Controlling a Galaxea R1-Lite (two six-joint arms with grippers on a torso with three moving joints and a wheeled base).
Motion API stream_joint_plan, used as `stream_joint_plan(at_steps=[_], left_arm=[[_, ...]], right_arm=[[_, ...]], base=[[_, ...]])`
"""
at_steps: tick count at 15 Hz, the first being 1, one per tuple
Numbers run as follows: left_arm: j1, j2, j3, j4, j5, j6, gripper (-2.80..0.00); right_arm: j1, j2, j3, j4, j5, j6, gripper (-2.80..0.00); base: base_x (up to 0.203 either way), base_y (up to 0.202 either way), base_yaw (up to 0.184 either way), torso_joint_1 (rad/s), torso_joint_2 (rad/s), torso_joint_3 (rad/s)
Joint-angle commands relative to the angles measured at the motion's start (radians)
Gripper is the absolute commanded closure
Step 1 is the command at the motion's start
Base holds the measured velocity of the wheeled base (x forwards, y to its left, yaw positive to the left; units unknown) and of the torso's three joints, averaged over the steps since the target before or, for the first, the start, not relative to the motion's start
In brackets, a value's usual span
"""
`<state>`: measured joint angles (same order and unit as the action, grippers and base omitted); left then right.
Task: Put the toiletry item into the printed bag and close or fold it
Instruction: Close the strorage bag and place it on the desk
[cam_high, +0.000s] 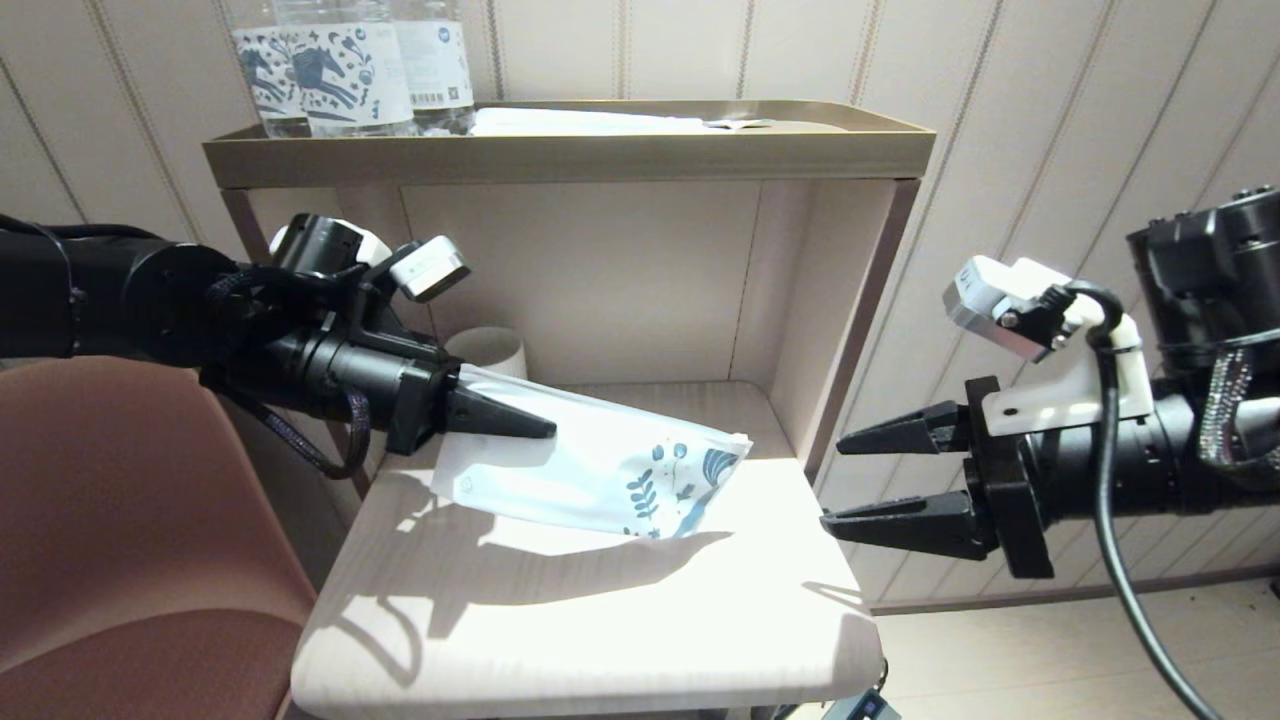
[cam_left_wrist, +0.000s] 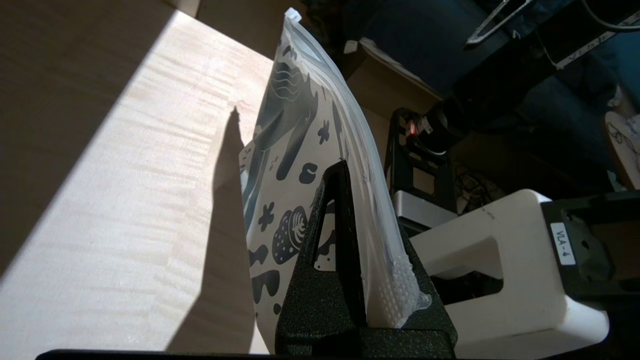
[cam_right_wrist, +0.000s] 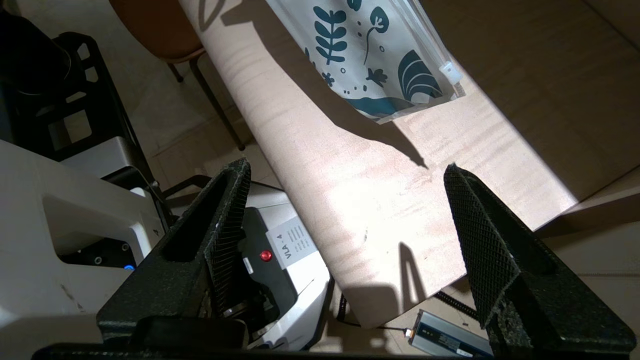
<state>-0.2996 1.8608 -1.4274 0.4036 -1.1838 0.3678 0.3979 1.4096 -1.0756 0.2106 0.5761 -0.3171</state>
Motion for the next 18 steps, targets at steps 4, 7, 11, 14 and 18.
stream_joint_plan(at_steps=[4,7,11,14,18], left_arm=[[-0.003,0.022,-0.015,0.0,-0.003,-0.034,0.0],[-0.007,0.028,-0.015,-0.002,-0.004,-0.033,0.0],[-0.015,0.032,-0.015,-0.001,-0.004,-0.035,0.0],[-0.021,0.04,-0.016,-0.002,-0.005,-0.036,0.0],[-0.023,0.035,-0.011,-0.002,-0.005,-0.068,0.0]], right_arm=[[-0.001,-0.006,0.005,0.0,0.004,0.0,-2.8],[-0.001,-0.001,0.029,-0.051,0.002,0.0,0.0],[-0.001,0.003,0.062,-0.112,0.004,0.02,0.0],[-0.001,0.008,0.06,-0.114,0.005,0.032,0.0],[-0.011,0.008,0.063,-0.115,0.007,0.033,0.0]], base=[[0.0,0.0,0.0,0.0,0.0,0.0],[0.0,0.0,0.0,0.0,0.0,0.0],[0.0,0.0,0.0,0.0,0.0,0.0],[0.0,0.0,0.0,0.0,0.0,0.0],[0.0,0.0,0.0,0.0,0.0,0.0]])
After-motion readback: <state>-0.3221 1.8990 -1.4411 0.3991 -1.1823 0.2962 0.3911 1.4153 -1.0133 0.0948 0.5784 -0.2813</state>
